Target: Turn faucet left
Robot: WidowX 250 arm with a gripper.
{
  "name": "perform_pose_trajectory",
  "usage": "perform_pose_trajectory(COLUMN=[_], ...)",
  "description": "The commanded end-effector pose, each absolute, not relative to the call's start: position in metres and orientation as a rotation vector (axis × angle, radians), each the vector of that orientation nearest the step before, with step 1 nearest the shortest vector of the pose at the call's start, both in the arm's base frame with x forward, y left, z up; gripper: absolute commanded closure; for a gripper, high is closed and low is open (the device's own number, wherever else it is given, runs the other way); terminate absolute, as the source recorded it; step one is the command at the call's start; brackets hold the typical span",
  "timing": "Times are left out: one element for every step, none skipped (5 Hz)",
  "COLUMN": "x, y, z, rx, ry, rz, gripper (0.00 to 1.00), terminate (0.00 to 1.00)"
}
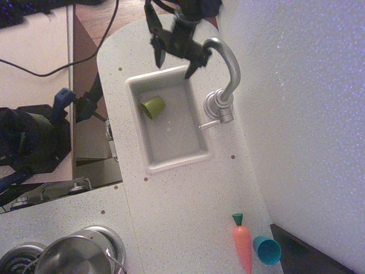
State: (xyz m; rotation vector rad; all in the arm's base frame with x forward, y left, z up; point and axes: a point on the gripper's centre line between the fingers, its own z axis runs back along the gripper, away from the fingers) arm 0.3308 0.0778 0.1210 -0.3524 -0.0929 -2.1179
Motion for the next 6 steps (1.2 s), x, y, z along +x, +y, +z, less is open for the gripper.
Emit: perform_pose_trajectory(x=[0.328,0.32,0.32,0.321,0.318,0.321], y=[0.062,0.047,0.0,-0.026,-0.036,-0.039], z=[0.119,0.119,0.124,0.124,0.116,0.117], rx=[-0.321,-0.211,-0.164,-0.187,-0.236,-0.269], ry=[-0.007,0.112,0.247,0.278,0.266,0.257], rz=[-2.144,-2.195,-2.356,-2.393,-2.394,-2.39], gripper=[0.0,0.0,0.0,0.0,0.0,0.0], terminate=[0.0,0.0,0.0,0.0,0.0,0.0])
